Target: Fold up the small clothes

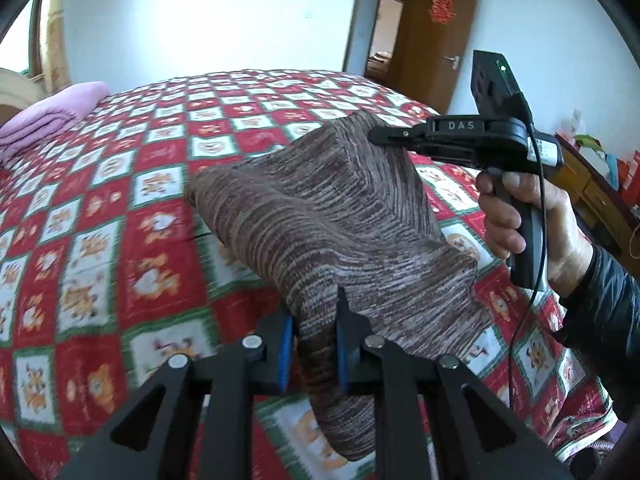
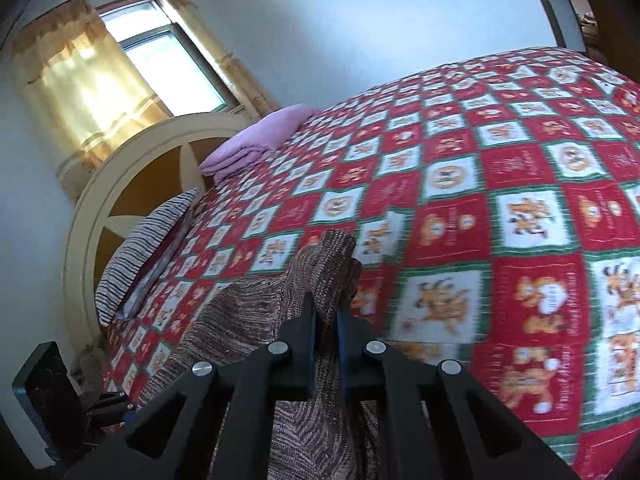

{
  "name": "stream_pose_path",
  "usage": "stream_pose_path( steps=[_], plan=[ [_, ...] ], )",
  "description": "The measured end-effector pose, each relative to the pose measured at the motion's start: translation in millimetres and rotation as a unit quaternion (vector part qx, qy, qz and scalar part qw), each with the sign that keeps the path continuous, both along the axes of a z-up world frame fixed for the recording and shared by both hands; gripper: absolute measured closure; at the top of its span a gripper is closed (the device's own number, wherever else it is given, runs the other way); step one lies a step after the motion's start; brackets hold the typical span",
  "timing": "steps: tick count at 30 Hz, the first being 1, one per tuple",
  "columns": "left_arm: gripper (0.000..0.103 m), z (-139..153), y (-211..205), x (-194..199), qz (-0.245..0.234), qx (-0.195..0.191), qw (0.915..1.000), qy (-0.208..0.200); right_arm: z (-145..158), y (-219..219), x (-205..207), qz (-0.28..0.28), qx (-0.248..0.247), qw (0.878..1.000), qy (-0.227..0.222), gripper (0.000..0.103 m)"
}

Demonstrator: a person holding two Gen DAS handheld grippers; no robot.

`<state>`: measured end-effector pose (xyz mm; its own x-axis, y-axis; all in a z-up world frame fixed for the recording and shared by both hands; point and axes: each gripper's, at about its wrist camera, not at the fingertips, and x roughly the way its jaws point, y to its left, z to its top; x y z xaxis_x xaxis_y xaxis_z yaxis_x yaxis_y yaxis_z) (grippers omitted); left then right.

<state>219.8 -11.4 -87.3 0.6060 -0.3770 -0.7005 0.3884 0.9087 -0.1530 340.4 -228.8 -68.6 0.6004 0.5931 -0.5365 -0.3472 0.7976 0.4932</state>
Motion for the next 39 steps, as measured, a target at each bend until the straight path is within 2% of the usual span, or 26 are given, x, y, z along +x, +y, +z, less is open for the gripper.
stream_pose_path(
  steps=[10, 28, 34, 39],
  plan=[
    [0.085, 7, 52, -15, 0.045, -0.005, 0.9989, -0.014, 4, 67, 3, 0.043, 0.008, 0.999, 0.0, 0.095],
    [0.085, -4, 132, -43, 0.119, -0.019, 0.9927, -0.002, -9, 190, 21, 0.128, -0.015, 0.991, 0.021, 0.095],
    [0.085, -17, 145, -47, 0.133, -0.021, 0.9908, 0.012, -27, 220, 28, 0.144, -0.025, 0.988, 0.041, 0.095],
    [0.085, -32, 154, -48, 0.143, -0.027, 0.989, 0.027, -44, 226, 35, 0.142, -0.028, 0.988, 0.057, 0.095]
  ],
)
